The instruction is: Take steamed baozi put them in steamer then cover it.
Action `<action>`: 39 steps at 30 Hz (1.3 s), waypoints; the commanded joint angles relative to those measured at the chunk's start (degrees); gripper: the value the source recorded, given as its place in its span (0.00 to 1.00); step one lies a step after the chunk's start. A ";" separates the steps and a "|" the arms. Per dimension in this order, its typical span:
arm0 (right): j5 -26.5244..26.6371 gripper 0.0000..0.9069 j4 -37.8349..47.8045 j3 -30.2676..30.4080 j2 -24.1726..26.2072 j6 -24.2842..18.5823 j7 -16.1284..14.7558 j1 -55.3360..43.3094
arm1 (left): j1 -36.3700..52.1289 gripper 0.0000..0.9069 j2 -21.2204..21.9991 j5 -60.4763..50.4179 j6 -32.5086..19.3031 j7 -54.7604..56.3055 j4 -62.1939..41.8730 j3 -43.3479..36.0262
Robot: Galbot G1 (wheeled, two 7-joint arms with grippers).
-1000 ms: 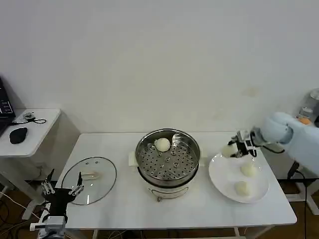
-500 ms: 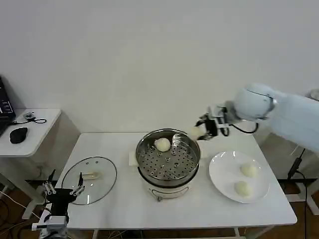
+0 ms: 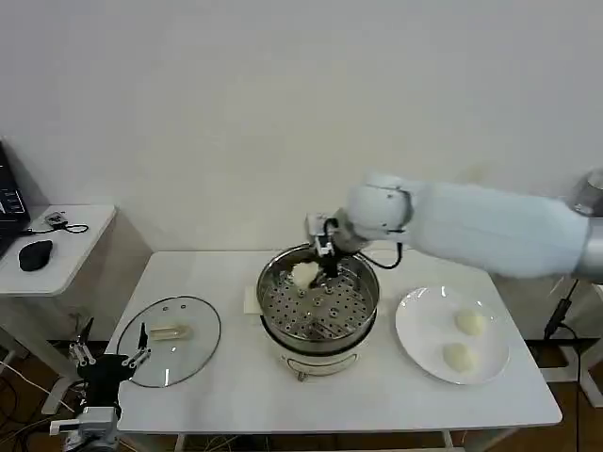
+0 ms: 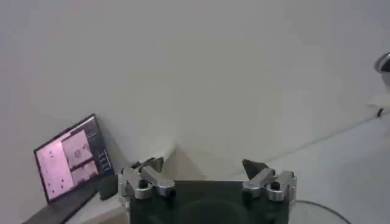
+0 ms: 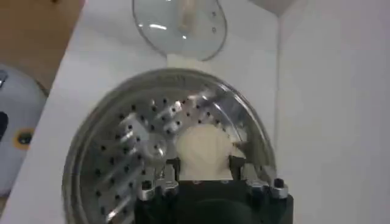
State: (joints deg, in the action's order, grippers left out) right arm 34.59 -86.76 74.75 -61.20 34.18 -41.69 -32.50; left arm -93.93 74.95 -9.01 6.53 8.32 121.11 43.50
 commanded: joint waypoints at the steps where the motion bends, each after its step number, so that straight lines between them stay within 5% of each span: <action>1: 0.62 0.62 5.28 0.06 -5.37 1.66 1.26 5.30 | 0.03 1.00 0.04 -0.04 -0.05 0.01 -0.13 0.42; 18: -1.32 0.62 8.13 -1.06 -7.14 0.81 1.65 7.84 | -0.24 1.00 0.23 -0.04 -0.81 0.16 -0.76 0.83; 22: -1.31 0.99 8.12 -1.09 -7.28 0.83 1.56 7.82 | -0.32 1.00 0.36 -0.05 -0.88 0.19 -0.73 0.95; 27: -2.10 1.00 7.16 -1.08 -6.21 0.61 1.17 7.14 | -0.33 1.00 0.65 -0.27 -0.92 0.09 -0.49 0.60; 33: -2.71 1.00 3.24 -1.99 -1.78 0.38 1.05 4.04 | -0.31 1.00 0.53 -0.32 -0.85 0.05 -0.12 0.11; 39: -2.11 1.00 -4.41 -2.59 8.13 -0.37 -1.51 -3.67 | -0.14 1.00 0.06 -0.27 -0.73 0.01 -0.02 -0.46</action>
State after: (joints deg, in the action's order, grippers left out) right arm 32.03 -86.27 72.27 -59.40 33.78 -42.19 -31.50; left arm -94.10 75.06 -9.29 5.78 8.37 121.06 43.07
